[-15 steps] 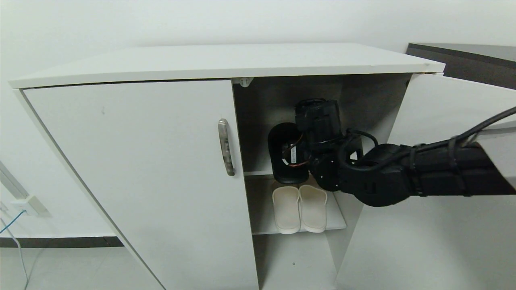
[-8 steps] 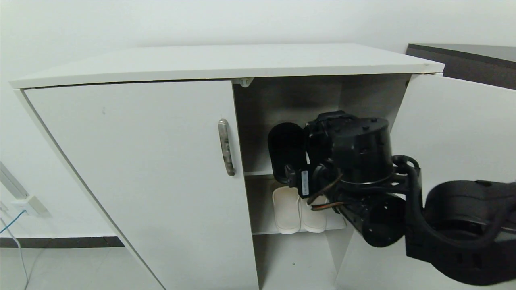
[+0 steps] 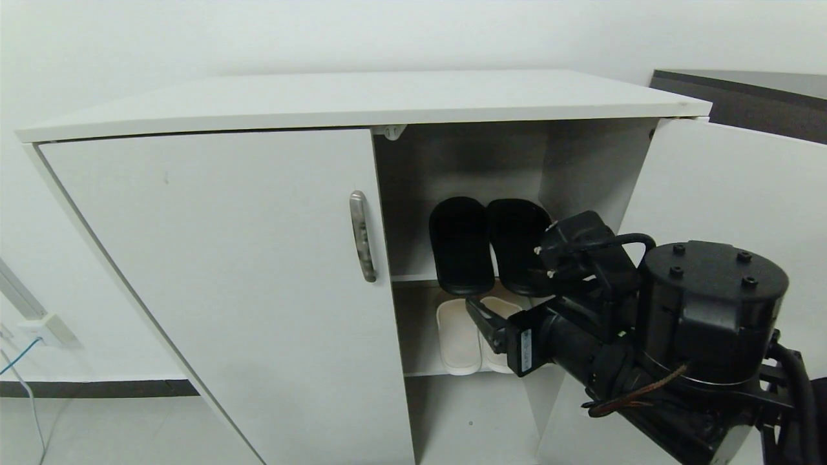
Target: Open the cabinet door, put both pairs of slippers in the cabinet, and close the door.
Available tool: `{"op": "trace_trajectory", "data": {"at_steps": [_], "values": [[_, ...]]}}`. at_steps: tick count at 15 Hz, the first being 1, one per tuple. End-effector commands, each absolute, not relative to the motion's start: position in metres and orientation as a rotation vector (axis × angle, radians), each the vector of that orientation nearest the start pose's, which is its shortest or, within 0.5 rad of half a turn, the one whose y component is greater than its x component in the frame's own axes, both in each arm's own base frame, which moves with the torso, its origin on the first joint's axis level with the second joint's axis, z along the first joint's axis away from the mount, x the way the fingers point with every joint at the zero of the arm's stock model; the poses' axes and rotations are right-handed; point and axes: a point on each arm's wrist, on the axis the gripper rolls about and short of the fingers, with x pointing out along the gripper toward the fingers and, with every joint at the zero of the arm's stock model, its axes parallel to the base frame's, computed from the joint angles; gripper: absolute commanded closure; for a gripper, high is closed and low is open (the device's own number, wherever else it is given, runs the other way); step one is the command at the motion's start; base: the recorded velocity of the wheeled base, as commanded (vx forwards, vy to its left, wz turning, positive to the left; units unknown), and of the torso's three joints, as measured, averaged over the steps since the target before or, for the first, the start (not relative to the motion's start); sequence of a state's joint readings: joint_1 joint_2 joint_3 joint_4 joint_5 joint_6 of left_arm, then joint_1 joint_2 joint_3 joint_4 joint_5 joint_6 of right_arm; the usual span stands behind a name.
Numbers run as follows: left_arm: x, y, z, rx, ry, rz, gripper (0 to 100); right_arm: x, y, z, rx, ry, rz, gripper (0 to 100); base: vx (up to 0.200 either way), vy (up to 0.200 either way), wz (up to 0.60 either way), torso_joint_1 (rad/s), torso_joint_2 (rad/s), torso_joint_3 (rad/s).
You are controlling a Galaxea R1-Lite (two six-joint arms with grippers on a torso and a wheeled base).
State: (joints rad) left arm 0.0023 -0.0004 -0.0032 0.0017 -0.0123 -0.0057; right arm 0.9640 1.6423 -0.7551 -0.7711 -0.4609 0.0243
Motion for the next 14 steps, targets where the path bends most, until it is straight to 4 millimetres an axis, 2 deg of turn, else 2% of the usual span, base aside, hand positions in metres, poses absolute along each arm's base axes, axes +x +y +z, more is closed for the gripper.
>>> {"op": "trace_trajectory", "data": {"at_steps": [1,8,14], "values": [[-0.023,0.000,0.076,-0.006,-0.002,-0.009,100,0.173,0.232,0.199,-0.055,0.098,0.504,100,0.000,0.000,0.00,0.000,0.00,0.000],[-0.023,0.000,0.076,-0.008,-0.001,-0.009,100,0.176,0.237,0.189,-0.077,0.125,0.504,100,0.000,0.000,0.00,0.000,0.00,0.000],[-0.023,0.000,0.076,-0.008,-0.001,-0.009,100,0.178,0.239,0.182,-0.084,0.142,0.501,100,-0.200,0.000,0.00,0.003,0.00,0.000]]}}
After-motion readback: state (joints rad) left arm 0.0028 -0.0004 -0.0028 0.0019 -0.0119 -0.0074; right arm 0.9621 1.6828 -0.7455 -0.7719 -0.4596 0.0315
